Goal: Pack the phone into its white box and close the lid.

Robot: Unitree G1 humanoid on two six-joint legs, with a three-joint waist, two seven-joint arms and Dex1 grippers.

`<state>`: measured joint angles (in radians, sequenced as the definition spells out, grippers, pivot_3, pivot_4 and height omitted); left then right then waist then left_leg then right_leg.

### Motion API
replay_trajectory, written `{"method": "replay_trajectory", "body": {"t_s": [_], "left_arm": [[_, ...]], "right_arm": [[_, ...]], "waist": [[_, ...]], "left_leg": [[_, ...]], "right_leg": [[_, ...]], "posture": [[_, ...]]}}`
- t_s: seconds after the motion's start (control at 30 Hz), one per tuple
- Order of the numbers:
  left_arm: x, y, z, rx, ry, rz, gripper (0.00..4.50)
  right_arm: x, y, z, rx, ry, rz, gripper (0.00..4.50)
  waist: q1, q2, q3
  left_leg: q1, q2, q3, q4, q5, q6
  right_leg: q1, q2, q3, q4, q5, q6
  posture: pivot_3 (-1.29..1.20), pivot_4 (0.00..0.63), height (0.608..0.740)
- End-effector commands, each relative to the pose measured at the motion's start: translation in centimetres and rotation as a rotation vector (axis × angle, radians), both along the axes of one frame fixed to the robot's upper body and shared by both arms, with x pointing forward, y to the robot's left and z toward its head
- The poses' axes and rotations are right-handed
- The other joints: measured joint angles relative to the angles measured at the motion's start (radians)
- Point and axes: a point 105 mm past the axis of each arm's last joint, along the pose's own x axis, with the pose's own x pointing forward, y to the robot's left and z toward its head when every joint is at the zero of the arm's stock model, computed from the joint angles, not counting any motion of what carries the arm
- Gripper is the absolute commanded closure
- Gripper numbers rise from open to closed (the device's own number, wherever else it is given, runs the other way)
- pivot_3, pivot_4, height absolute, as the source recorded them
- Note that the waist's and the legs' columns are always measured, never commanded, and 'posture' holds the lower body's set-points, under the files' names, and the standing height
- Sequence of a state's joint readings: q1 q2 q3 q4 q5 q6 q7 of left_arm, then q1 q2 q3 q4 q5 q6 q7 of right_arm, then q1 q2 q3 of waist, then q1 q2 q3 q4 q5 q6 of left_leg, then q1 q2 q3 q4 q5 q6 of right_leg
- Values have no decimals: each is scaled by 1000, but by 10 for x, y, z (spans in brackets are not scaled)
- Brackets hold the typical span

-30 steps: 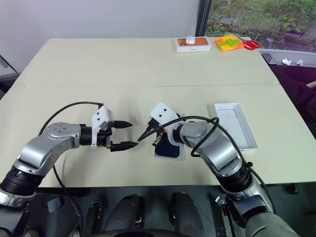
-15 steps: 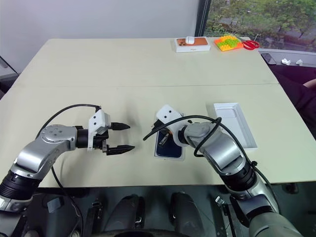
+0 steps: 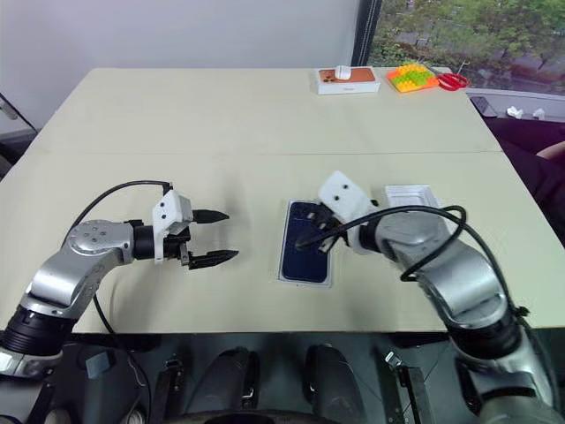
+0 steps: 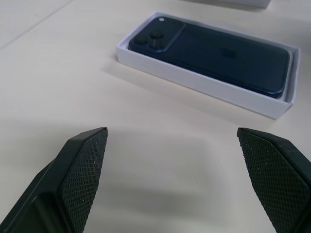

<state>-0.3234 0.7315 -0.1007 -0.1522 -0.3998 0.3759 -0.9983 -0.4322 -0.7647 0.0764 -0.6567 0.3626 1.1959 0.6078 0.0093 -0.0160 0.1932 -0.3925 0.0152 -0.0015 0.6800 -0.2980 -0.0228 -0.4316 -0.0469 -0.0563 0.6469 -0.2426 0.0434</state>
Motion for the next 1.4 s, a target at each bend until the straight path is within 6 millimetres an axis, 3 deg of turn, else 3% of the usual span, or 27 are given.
{"method": "replay_trajectory", "body": {"t_s": [0.03,0.23,0.5,0.6,0.83,1.1,1.4], "left_arm": [[2,0,11,-9,-51,-5,27],[0,-7,5,4,-39,-32,27],[5,-21,-4,20,-21,-79,27],[12,-28,-9,32,-12,-85,779],[11,-60,-27,134,8,-159,4200],[8,-82,-42,232,10,-212,4200],[7,-118,-37,113,49,-214,4200]], "right_arm": [[-6,-15,11,-28,-59,-2,4500],[-12,-49,5,-67,-23,-114,4500],[-22,-45,-6,-60,7,-104,4500],[-21,-34,-14,-16,32,-99,4500],[-7,-14,-32,8,58,-137,4500],[-1,-5,-44,9,88,-155,4500],[-1,-7,-46,2,101,-152,4500]], "waist": [[0,0,0],[2,0,0],[4,0,0],[3,0,0],[3,0,0],[3,0,0],[5,0,-1]], "left_leg": [[0,0,0,0,0,0],[0,1,0,0,0,0],[0,1,0,1,0,0],[1,0,0,1,0,0],[1,0,0,2,0,0],[1,0,0,2,0,1],[1,-1,0,3,0,1]], "right_leg": [[0,0,0,0,0,0],[0,1,0,0,0,0],[1,1,0,0,0,0],[1,1,0,0,0,0],[1,1,0,1,0,0],[1,1,0,1,0,0],[3,0,0,1,0,0]], "posture": [[0,150,740],[0,150,740],[0,150,740],[0,150,740],[0,150,740],[0,150,740],[0,150,740]]}}
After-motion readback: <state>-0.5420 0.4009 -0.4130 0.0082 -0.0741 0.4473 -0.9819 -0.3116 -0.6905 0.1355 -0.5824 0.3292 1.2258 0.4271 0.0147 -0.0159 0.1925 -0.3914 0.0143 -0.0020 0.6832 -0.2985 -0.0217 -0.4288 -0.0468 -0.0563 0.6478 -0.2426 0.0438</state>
